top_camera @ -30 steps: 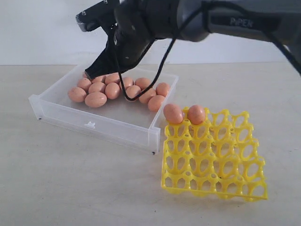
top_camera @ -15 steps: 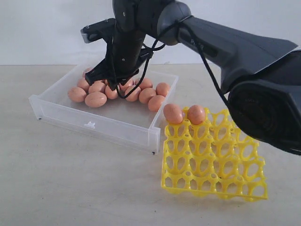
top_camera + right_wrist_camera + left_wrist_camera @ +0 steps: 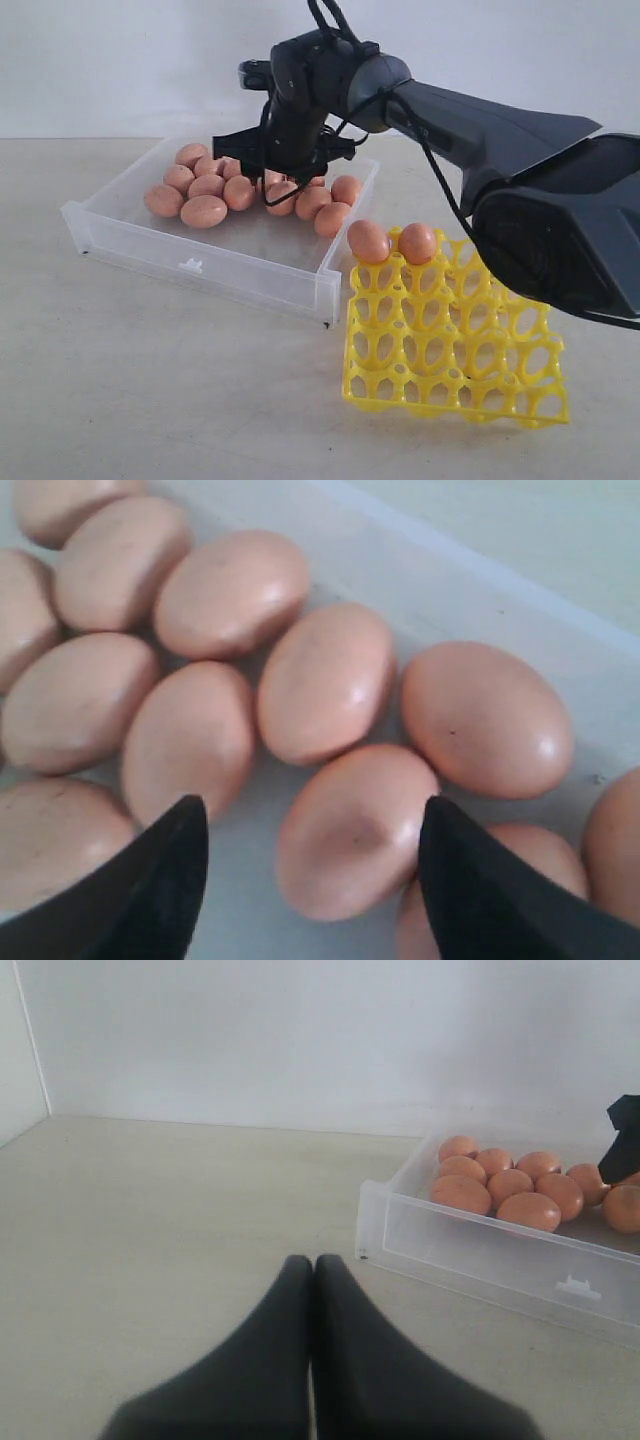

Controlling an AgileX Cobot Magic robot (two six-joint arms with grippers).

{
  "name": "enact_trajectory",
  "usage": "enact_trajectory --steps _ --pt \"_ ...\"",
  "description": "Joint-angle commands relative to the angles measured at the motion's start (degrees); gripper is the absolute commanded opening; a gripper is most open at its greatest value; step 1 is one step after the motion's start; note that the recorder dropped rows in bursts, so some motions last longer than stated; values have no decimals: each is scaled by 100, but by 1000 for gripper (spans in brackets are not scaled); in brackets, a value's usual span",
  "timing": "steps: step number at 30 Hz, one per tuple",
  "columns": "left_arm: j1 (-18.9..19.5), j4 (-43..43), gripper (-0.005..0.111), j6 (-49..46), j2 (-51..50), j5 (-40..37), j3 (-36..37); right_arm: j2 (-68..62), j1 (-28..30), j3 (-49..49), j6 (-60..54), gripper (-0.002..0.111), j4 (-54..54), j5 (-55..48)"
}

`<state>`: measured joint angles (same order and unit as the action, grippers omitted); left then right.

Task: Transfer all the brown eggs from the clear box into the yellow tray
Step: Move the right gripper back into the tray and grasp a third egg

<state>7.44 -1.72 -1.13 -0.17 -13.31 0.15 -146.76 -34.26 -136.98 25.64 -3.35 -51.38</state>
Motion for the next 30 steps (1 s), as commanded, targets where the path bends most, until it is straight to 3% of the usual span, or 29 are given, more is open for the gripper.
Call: enact_trajectory --steps 1,18,20,24,30 --pt "-31 -31 -4 -3 17 0 -15 -126 178 -24 102 59 226 3" --pt "-31 -31 -4 -3 17 0 -15 -441 191 -24 -260 58 697 424" --pt "-31 -31 -4 -3 17 0 -15 -441 191 -24 -260 48 697 461" --pt "-31 -31 -4 -3 17 0 -15 -419 191 -24 -260 -1 697 485" --pt "-31 -31 -4 -3 17 0 -15 -226 169 -24 -257 0 767 380"
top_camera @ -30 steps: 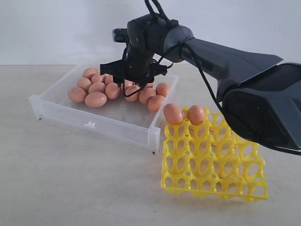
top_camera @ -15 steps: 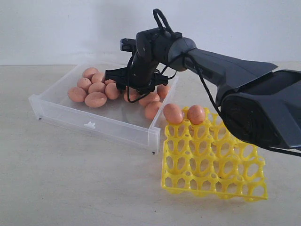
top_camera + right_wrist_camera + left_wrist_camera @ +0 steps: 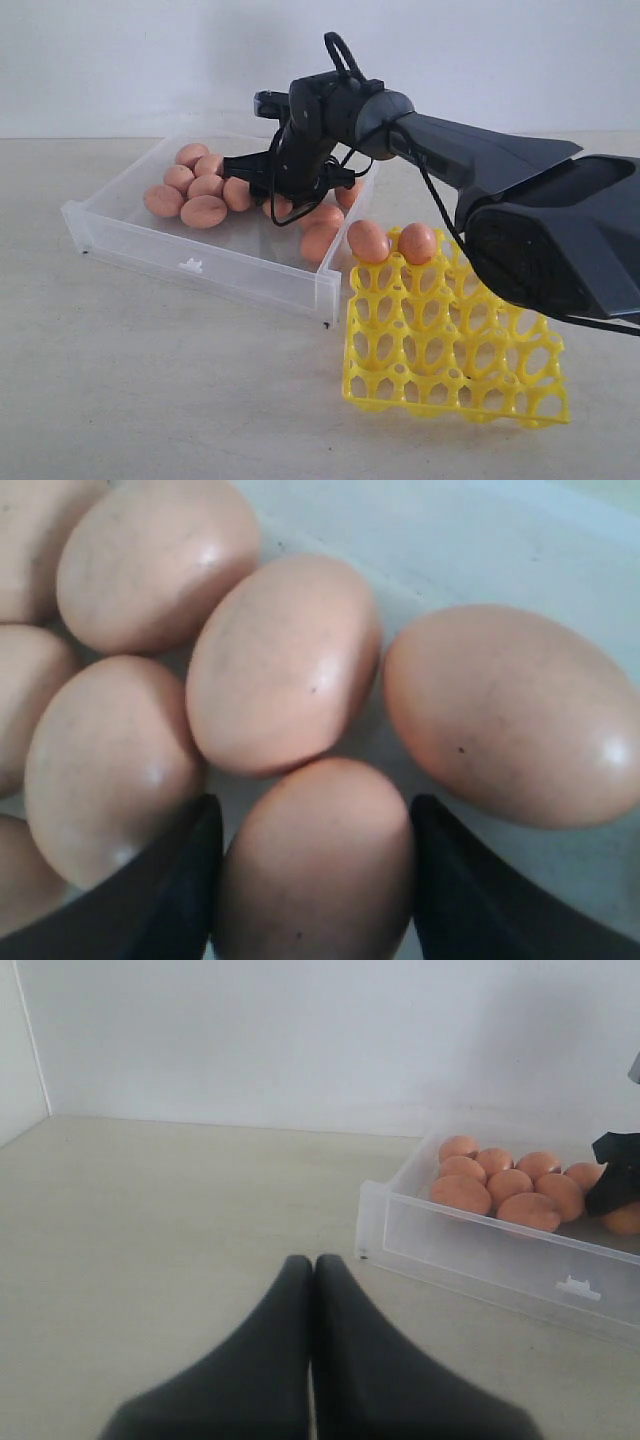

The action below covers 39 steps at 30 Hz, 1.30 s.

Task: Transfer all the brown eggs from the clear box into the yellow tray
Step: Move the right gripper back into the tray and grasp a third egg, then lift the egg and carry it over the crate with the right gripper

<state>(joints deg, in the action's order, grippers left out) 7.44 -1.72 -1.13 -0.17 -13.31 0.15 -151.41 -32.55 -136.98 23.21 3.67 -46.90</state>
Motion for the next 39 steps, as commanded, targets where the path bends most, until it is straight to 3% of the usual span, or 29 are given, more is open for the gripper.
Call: enact_trajectory --steps 1,7,14,18,23,27,31,39 --pt "-31 -31 -4 -3 17 0 -15 297 -14 -24 -14 0 65 -173" --pt "-31 -31 -4 -3 17 0 -15 781 -283 -24 -410 0 -119 -495" --pt "-31 -31 -4 -3 17 0 -15 1489 -1299 342 -353 0 -2056 320" --pt "-31 -31 -4 -3 17 0 -15 2208 -1710 1559 -227 0 -2138 1197" --pt "-31 -31 -4 -3 17 0 -15 3686 -1871 4322 -139 0 -2221 3761" --pt "-31 -31 -4 -3 17 0 -15 5265 -1553 6790 -82 0 -2171 5507" --pt "-31 -31 -4 -3 17 0 -15 6615 -873 8469 -82 0 -1821 5935" --pt "-31 -31 -4 -3 17 0 -15 8140 1841 10389 -411 0 -1704 5902"
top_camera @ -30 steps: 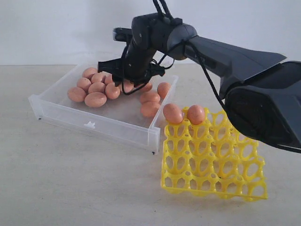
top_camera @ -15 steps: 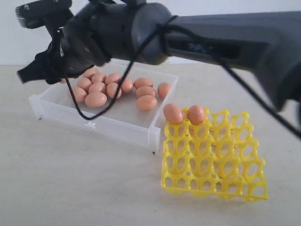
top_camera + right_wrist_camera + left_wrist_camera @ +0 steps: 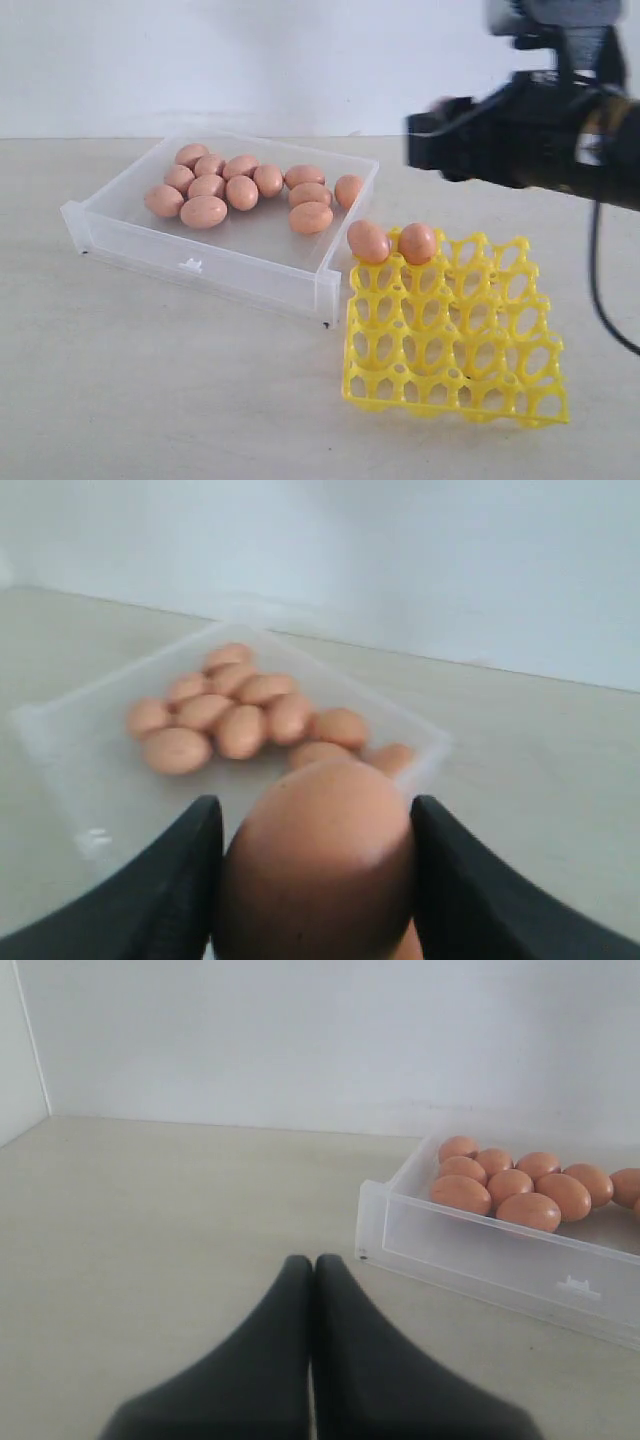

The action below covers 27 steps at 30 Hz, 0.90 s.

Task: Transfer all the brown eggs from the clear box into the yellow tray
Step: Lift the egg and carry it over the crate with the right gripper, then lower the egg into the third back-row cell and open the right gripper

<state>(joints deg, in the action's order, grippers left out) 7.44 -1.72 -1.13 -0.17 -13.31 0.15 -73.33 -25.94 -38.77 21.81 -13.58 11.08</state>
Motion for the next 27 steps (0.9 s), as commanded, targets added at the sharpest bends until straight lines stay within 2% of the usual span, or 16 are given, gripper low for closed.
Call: enact_trajectory --steps 1,4,7,9,11,12,13,14,15,18,19,22,27 --pt "-31 -31 -4 -3 17 0 -15 319 1469 618 -327 0 20 154" --pt "-31 -31 -4 -3 17 0 -15 -34 2292 645 -464 0 -80 627" --pt "-31 -31 -4 -3 17 0 -15 -810 2611 518 -590 0 -1176 1444" --pt "-31 -31 -4 -3 17 0 -15 -1435 2617 230 226 0 -2331 1640" --pt "-31 -31 -4 -3 17 0 -15 -1918 2594 -8 1577 0 -3702 2125" --pt "-31 -31 -4 -3 17 0 -15 -2321 2613 -238 2775 0 -5204 3022" --pt "-31 -31 -4 -3 17 0 -15 -2438 2626 -324 2972 0 -5711 3458" --pt "-31 -31 -4 -3 17 0 -15 -2640 2651 -511 3007 0 -6680 4096" --pt "-31 -31 -4 -3 17 0 -15 -2680 2661 -573 3007 0 -6969 4239" --pt "-31 -31 -4 -3 17 0 -15 -2722 2708 -610 2929 0 -7212 4209" --pt "-31 -31 -4 -3 17 0 -15 -2722 2708 -627 2597 0 -7212 4100" --pt "-31 -31 -4 -3 17 0 -15 -2868 2708 -843 2172 0 -6680 3205" --pt "-31 -31 -4 -3 17 0 -15 -3649 2708 -1237 2324 0 -6508 3497"
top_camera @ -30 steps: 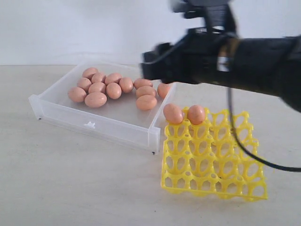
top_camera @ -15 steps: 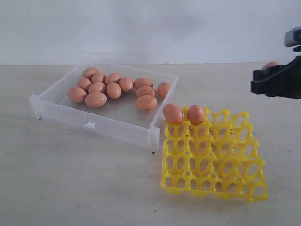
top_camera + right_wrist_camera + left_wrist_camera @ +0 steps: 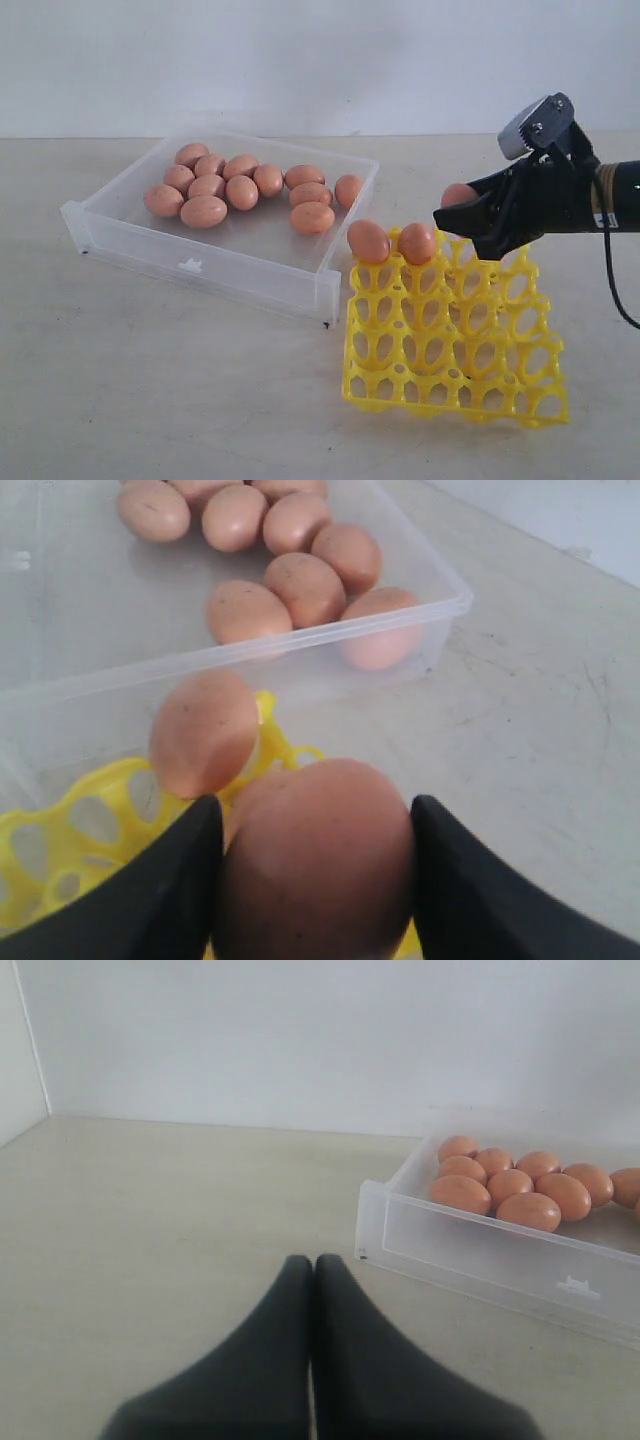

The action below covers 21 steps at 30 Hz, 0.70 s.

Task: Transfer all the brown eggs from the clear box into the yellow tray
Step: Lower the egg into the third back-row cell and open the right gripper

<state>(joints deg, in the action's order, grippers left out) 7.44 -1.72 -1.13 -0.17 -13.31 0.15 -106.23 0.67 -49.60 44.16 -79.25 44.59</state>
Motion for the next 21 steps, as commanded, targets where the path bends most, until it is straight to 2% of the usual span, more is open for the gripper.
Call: enact_trajectory --steps 1,4,15,17,21 --pt "-31 -31 -4 -3 17 0 -15 -426 47 -152 90 0 70 238" --pt "-31 -31 -4 -3 17 0 -15 -500 47 -152 73 0 79 353" --pt "-31 -31 -4 -3 17 0 -15 -512 47 -152 31 2 514 -330" --pt "-31 -31 -4 -3 17 0 -15 -512 47 -152 43 10 532 -545" --pt "-31 -31 -4 -3 17 0 -15 -512 47 -152 67 32 532 -179"
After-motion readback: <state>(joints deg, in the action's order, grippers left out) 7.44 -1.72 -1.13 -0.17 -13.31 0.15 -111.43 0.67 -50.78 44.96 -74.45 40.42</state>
